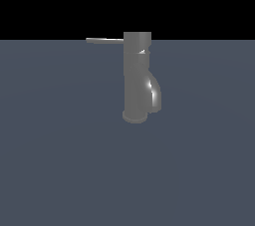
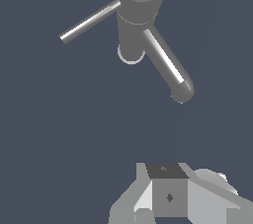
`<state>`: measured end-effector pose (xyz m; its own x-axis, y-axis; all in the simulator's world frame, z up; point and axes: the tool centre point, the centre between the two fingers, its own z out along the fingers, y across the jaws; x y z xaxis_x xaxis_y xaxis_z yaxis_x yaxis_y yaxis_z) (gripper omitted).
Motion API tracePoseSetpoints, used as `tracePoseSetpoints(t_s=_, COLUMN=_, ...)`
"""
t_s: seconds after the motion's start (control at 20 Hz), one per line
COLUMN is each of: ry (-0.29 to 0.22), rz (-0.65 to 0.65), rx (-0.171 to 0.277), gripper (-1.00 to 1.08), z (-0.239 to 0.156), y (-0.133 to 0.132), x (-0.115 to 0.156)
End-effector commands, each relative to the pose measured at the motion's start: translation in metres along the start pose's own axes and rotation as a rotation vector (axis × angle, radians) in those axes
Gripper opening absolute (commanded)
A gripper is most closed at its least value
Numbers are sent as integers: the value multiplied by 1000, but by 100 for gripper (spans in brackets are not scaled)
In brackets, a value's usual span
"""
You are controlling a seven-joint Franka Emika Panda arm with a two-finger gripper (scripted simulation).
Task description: Turn on the faucet by rotating a designated handle.
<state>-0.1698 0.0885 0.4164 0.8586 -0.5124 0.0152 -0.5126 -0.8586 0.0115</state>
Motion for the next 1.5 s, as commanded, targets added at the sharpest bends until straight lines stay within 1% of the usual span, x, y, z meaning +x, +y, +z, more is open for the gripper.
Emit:
tracePoseSetpoints(t_s=0.0, ry=-2, rz=55, rx=2, gripper=-100, z=8, y=-12, x=6)
tracePoseSetpoints(t_s=0.75, ry=-11, rz=370, rx=7, gripper=-100, z=52, y=-73, x=53)
tracePoseSetpoints(t_s=1.45, ry=-16, rz=663, rx=7, gripper=-100, z=92, y=-112, x=113)
